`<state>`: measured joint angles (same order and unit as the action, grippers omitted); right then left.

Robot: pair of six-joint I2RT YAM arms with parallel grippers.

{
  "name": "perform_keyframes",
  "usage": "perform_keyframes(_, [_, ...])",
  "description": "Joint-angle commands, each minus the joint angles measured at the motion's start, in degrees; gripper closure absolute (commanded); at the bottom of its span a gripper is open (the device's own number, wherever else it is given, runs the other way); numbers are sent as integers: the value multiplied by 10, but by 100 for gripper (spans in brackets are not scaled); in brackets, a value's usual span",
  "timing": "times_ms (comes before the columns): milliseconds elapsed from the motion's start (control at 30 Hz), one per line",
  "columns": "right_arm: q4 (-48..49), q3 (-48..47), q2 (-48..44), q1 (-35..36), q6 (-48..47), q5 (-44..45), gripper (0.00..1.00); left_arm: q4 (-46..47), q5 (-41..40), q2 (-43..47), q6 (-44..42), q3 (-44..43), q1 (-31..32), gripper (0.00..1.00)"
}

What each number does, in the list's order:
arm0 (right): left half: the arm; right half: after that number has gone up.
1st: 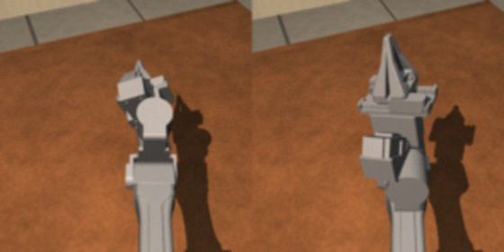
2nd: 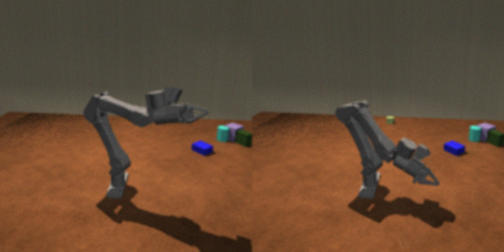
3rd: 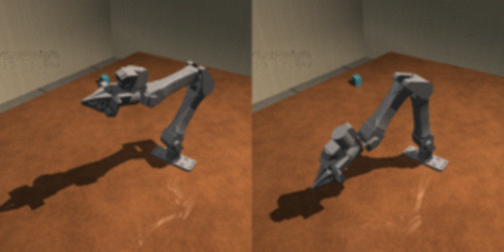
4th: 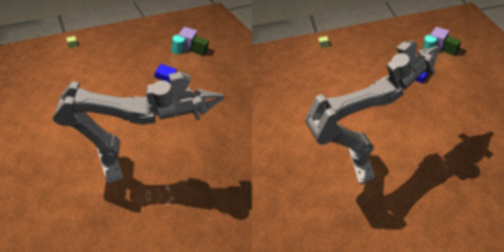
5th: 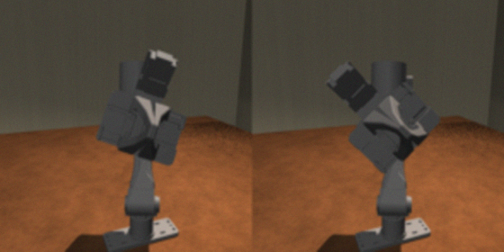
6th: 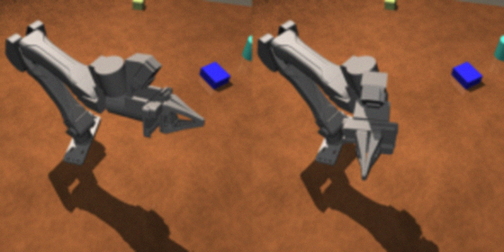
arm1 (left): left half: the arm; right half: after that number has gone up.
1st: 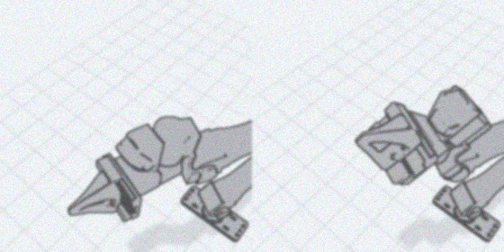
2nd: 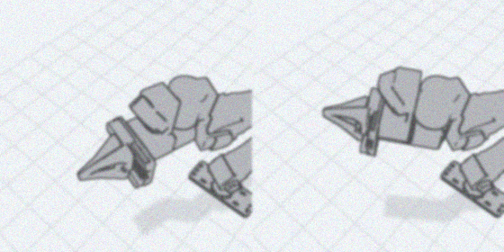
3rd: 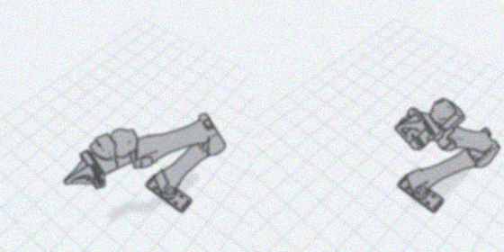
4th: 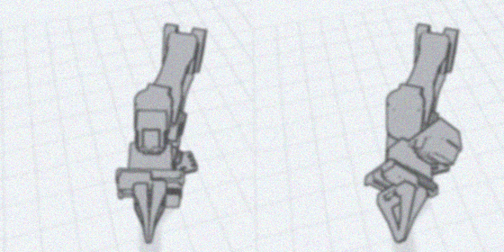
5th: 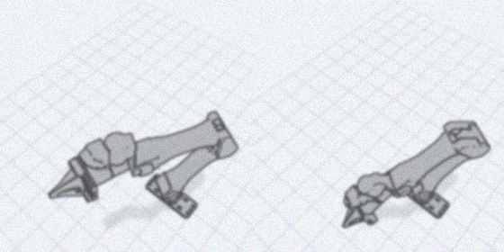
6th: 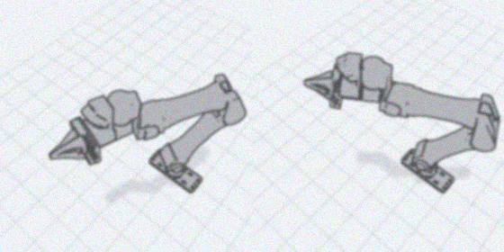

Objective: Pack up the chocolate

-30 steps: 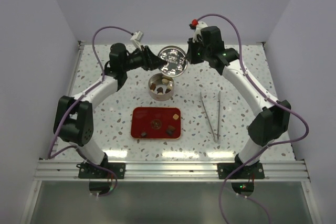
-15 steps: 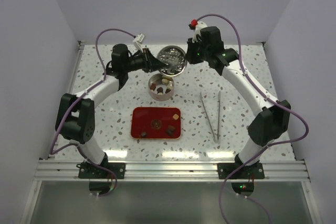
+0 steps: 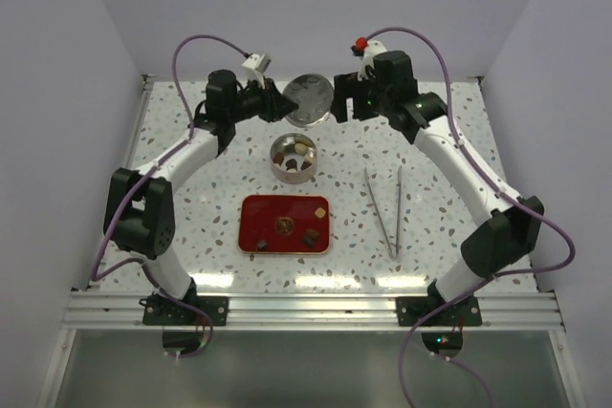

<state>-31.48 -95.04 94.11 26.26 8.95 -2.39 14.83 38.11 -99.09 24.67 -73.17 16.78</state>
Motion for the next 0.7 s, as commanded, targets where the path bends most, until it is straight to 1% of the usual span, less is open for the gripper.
perform_keyframes(0, [-12,3,-73,0,7,14,17,-16,-91,14,-124,-23,2,100])
perform_keyframes(33, [-15,2,-80,-1,12,14,17,-14,-120,17,-166,-20,2,100])
perform_keyframes(100, [-19,-8,-90,-8,35,4,16,19,-147,35,-204,10,3,100])
perform_keyframes(133, [-27,-15,-90,-14,63,-5,15,53,-174,54,-243,40,5,100])
perform_keyframes(167, [-32,-22,-87,-22,83,-17,15,72,-184,64,-276,56,9,100])
perform_keyframes(200, [-35,-36,-75,-44,101,-64,15,91,-192,76,-300,74,15,100])
perform_keyframes(233, [-31,-40,-69,-56,136,-86,15,111,-212,86,-334,91,19,100])
perform_keyframes(267, [-29,-43,-63,-64,149,-100,16,148,-216,109,-351,121,23,100])
perform_keyframes(300, [-31,-54,-53,-73,159,-124,16,165,-220,121,-365,136,30,100])
perform_keyframes(367, [-48,-74,-20,-79,183,-155,16,220,-230,153,-423,180,40,100])
perform_keyframes(400, [-52,-88,-10,-86,195,-175,17,231,-237,161,-445,191,57,100])
perform_keyframes(433, [-48,-90,9,-90,224,-221,17,238,-261,171,-490,197,67,100])
perform_keyframes(467, [-39,-84,15,-98,241,-243,18,245,-278,174,-514,207,79,100])
perform_keyframes(500, [-28,-81,20,-101,257,-263,19,250,-297,179,-539,213,104,100])
perform_keyframes(533, [-9,-76,28,-104,286,-298,20,261,-327,187,-584,222,117,100])
perform_keyframes(567, [-6,-79,32,-105,294,-308,21,292,-338,190,-601,241,128,100])
perform_keyframes(600, [-8,-86,36,-105,298,-314,21,302,-348,191,-616,248,146,100])
perform_keyframes(667, [-33,-108,44,-105,297,-313,22,311,-396,188,-664,255,174,100])
